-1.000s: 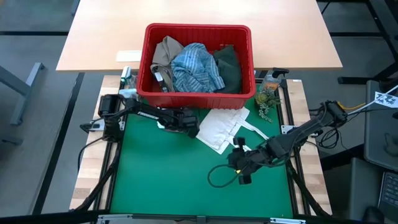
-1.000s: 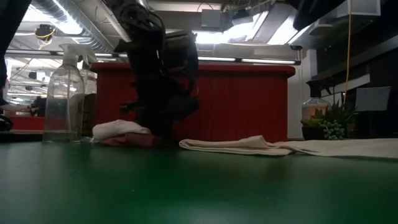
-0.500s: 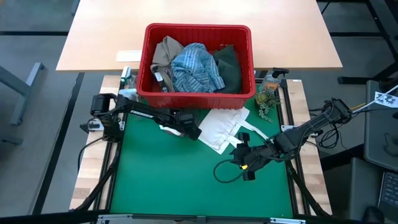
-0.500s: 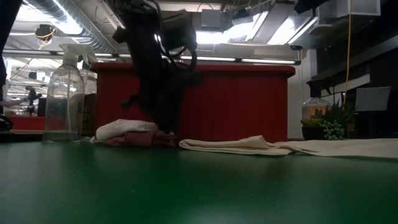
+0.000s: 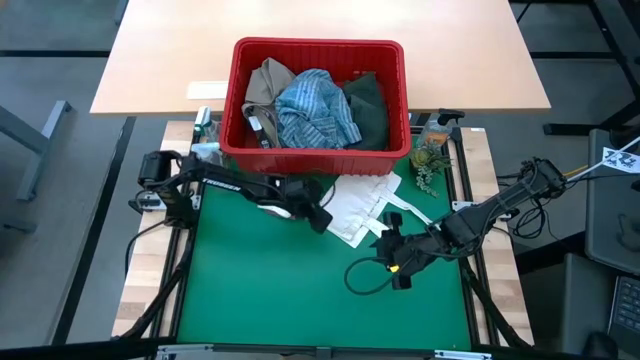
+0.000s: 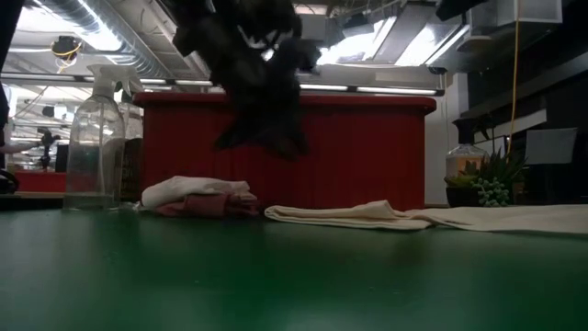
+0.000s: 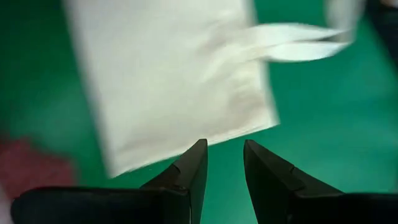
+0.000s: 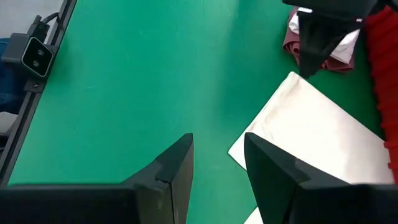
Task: Fold Laundry from Bin
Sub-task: Remove the gray shorts from the red bin
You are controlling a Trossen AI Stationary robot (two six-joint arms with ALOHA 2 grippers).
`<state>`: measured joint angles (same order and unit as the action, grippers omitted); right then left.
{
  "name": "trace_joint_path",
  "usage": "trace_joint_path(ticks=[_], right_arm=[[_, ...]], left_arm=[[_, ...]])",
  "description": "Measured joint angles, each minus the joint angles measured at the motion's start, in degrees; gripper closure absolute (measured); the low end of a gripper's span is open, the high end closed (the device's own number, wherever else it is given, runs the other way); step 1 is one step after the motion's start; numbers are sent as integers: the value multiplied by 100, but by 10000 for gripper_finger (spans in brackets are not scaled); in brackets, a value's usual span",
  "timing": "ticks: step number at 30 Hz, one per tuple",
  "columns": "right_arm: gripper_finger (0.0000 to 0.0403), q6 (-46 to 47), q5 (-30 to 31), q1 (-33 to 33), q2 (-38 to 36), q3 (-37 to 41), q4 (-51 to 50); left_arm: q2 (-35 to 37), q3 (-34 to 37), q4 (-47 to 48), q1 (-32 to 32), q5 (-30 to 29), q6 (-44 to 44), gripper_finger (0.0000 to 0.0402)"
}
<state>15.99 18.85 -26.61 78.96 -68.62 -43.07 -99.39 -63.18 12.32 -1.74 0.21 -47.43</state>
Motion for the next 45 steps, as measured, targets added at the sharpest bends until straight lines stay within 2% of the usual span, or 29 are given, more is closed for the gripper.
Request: trace_joint_path(ticks=[8,15,20,23,27,30,45], right_arm=[[260,3,193,0,-165,2,-45],[260,2,511,0,-607,2,-33],[260,2,816,0,-978,2,-34],[260,2,929,2,-1183,2,-33],[260,2,955,0,-1379,2,-35],[260,2,955,0,-1462,2,-49],[260,2,991,0,-1517,2,-90]], left_arm=[[0,0,-1982,273,17,599,302],[0,0,-3705,310,534,1057,302],[0,0,-4657,297,525,1099,302],[0,0,-5047,274,513,1488,302],[2,-2,-5756,240,90,2121,302],[4,-2,-6032,169,-150,2471,302],[874,-2,-5882,-793,-70,2600,302]])
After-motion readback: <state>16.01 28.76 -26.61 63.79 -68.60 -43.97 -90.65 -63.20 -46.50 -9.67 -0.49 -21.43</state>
